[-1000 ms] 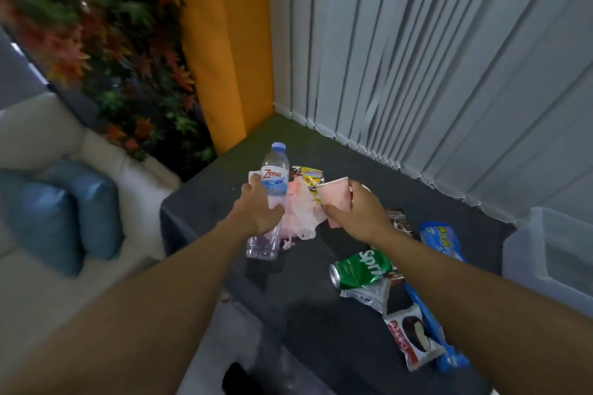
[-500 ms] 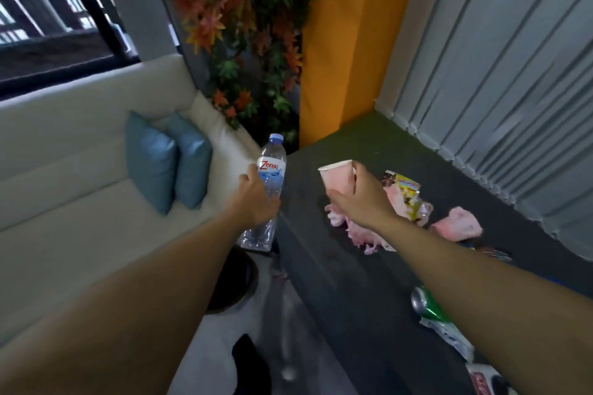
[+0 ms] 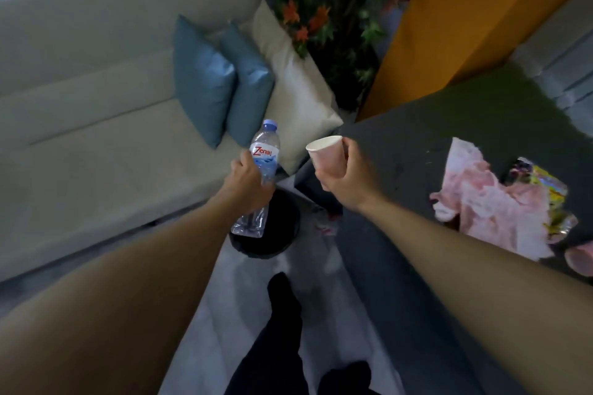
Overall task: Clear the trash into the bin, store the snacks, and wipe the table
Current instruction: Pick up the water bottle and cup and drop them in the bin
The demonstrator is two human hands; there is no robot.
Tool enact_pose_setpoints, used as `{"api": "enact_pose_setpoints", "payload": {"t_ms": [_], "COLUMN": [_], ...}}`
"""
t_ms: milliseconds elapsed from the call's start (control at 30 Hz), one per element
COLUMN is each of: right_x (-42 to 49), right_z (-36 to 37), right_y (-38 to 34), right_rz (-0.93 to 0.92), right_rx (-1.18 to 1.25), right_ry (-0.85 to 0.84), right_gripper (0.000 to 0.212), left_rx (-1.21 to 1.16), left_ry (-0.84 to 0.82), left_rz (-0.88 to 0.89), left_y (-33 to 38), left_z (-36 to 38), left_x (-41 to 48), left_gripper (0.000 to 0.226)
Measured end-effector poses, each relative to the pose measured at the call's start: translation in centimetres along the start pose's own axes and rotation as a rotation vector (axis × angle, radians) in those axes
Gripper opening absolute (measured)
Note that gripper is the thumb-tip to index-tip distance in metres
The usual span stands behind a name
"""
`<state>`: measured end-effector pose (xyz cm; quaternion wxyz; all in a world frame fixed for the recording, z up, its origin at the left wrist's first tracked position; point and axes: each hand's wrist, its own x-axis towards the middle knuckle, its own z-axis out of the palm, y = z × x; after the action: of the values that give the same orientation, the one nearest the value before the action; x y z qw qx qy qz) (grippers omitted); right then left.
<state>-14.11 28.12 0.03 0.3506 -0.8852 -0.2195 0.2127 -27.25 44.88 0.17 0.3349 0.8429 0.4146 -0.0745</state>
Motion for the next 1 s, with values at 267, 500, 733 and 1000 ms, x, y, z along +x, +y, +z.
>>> {"api": "enact_pose_setpoints", "payload": {"t_ms": [267,500,733,1000], "right_x": [3.3,5.1,6.1,7.7], "right_z": [10.5,18.3,25.3,30.8], "right_y": [3.5,9.3,14.1,16.9], "right_rz": [0.113,0.23,0.312,0.381], "right_rx": [-0.056,-0.11,-0.133,-0.155], "right_ry": [-0.083,-0.204,-0.287,-0.37], "right_gripper": [0.082,0.084,0.081,0.085], "left_rx": [0.048,0.078,0.114,0.117], "left_ry": [-0.158,-0.271,-0.378,-0.405], "left_rz": [-0.121,-0.231,-0.301,-0.295], "left_y": [-8.4,-14.8,-20.4,-23.8], "left_z": [4.5,10.9,17.1,21.2], "left_x": [6.4,11.0,13.4,16.0], "left_gripper": [0.064,0.062,0.057,0.06]}}
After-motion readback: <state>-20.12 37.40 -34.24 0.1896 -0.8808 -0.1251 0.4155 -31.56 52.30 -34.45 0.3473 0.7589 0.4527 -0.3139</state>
